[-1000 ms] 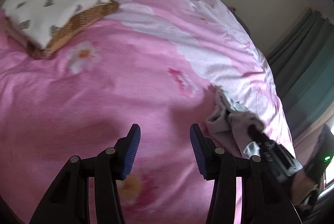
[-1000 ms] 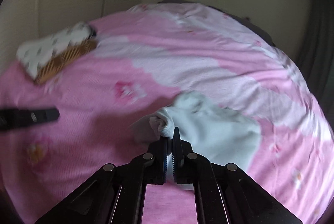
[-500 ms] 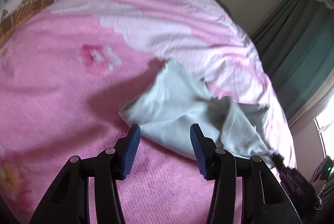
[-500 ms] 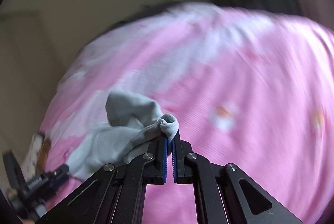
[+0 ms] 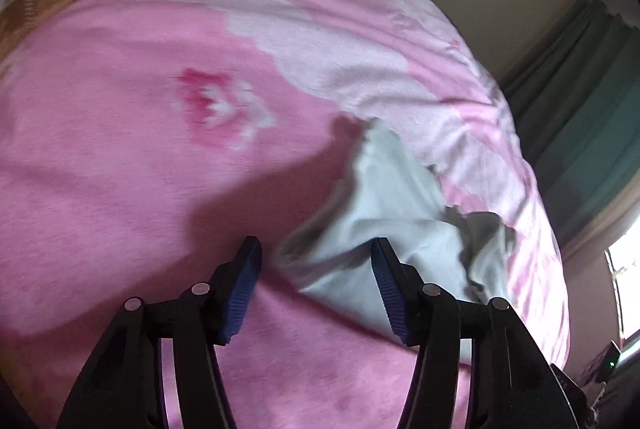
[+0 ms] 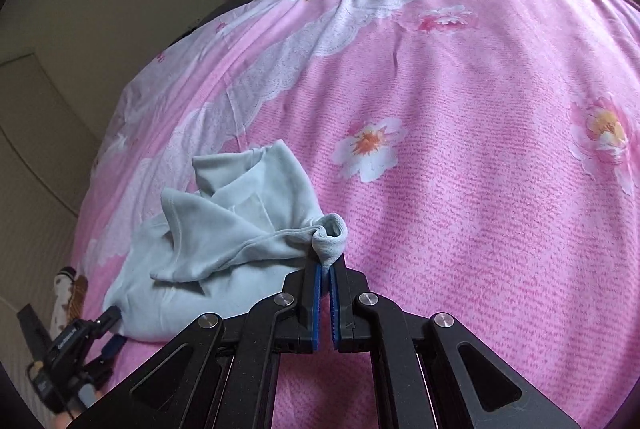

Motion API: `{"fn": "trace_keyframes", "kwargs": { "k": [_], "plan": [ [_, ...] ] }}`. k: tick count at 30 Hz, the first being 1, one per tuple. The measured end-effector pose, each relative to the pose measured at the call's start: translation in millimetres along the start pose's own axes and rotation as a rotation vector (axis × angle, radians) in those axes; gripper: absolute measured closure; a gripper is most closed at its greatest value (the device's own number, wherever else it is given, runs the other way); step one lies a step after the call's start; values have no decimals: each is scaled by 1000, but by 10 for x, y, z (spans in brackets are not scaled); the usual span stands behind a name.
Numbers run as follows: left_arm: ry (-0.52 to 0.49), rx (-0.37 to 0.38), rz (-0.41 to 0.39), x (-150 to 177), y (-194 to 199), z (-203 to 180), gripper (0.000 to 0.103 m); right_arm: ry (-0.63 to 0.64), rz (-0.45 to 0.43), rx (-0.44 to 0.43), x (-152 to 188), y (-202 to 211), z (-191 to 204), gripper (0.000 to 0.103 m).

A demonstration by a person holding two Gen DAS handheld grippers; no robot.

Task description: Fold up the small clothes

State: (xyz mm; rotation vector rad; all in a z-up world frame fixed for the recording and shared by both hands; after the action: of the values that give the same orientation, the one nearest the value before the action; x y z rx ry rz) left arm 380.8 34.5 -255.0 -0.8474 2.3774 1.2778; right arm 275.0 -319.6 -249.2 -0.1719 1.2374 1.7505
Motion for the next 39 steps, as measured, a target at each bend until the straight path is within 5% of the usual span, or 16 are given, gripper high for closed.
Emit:
{"fn": "trace_keyframes", "kwargs": {
  "k": [2, 3, 4, 11, 18, 23, 26, 28, 30, 35, 39],
  "plan": [
    [-15, 9, 5, 13, -38, -94, 53, -15, 16, -27, -29, -2, -29, 98],
    [-27, 14, 9, 20, -47, -128, 82, -22, 21, -38, -38, -1, -38, 98],
    [-48, 20, 28, 45, -76, -179, 91, -26, 29, -51, -49, 0, -44, 98],
    [-87, -62, -50, 149, 291, -294, 92, -50, 62, -119, -79, 96, -106, 98],
    [-87, -84, -66, 554, 877, -387, 92, -71, 71, -143, -27, 486, -272, 98],
    [-74, -122, -12, 937, 782, -210, 91, -9, 178, -64, 258, 413, -444, 98],
    [-56, -130, -26, 999, 859, -153, 73, 51, 198, -6, 343, 404, -468, 93],
    [-97, -168, -77, 997, 1014, -194, 55, 158, 118, 96, 288, 558, -402, 65],
    [-132, -194, -113, 979, 1115, -248, 53, 233, 48, 122, 230, 691, -299, 49],
    [-266, -266, -211, 857, 1307, -443, 51, 549, -55, 70, 170, 751, 349, 49],
    [-307, -303, -247, 749, 1317, -475, 51, 819, -42, 25, 335, 466, 910, 49]
  ]
}}
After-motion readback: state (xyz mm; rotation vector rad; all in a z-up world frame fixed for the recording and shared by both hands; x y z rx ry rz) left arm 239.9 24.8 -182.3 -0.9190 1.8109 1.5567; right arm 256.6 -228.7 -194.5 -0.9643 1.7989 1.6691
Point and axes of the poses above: each gripper's, at about its wrist camera, not at the fingertips, and y roughly against the way its jaws point, z to its left, x to its underside, the point moved 6 cm from there along -y, roughly the way its jaws point, and after that the axes turned 1 degree about y, right-handed, at the moved point
